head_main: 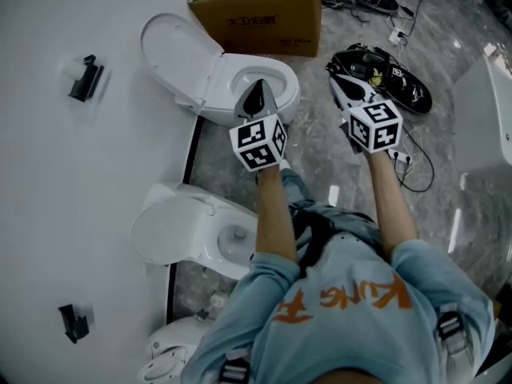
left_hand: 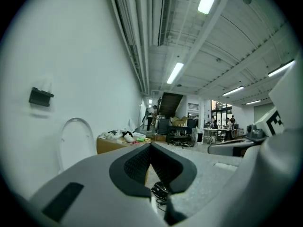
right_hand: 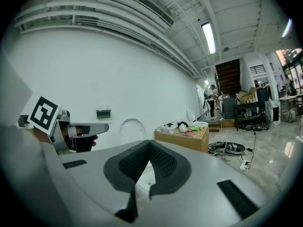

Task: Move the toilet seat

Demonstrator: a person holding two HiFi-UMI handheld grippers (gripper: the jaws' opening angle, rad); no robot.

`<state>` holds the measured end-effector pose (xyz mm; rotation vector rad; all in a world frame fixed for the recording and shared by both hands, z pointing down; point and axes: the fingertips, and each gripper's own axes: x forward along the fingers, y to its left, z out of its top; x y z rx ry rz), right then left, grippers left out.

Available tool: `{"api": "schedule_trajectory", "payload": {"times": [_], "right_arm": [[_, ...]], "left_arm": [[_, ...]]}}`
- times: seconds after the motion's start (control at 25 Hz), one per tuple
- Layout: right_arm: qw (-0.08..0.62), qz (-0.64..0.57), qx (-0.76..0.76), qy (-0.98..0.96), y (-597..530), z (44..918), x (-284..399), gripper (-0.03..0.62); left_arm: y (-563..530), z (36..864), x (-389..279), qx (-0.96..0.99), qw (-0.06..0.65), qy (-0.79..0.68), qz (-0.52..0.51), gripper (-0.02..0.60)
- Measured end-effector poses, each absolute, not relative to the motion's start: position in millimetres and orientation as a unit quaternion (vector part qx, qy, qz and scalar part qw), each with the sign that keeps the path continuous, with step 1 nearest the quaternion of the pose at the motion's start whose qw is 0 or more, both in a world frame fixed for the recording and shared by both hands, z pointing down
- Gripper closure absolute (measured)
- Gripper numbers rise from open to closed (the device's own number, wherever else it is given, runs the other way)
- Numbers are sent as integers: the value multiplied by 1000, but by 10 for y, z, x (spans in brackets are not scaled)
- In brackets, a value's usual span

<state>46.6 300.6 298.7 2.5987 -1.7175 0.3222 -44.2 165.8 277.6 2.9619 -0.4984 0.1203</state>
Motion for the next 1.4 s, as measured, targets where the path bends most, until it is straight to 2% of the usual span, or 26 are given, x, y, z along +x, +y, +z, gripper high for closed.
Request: {"api": "schedule_trajectory", "payload": {"times": [0.12,0.28,0.44,0.56,0.84,1.12,1.4], "right_arm": [[5,114,822,-557,2490,3061,709,594],[5,138,799,-586,1696,3266,884,595],[-5,172,794,-584,1111,3525,1231,594],[-13,190,800,-569,788,3634,1646,594],[17,203,817,-539,605,3811,2209,595],[2,224,805,-549,272,3888,2654,594],[7,237,730,-640,-562,4087,2766,595]], "left_arm": [[1364,2898,-93,986,56,-142,59,584],[667,3089,221,985,104,-128,55,584],[101,3391,612,982,118,-113,90,584],[-246,3560,989,980,131,-102,106,584],[-570,4050,1591,969,189,-87,135,584],[-885,4233,1790,962,194,-100,163,584],[-1573,4386,1607,936,211,-227,164,584]]}}
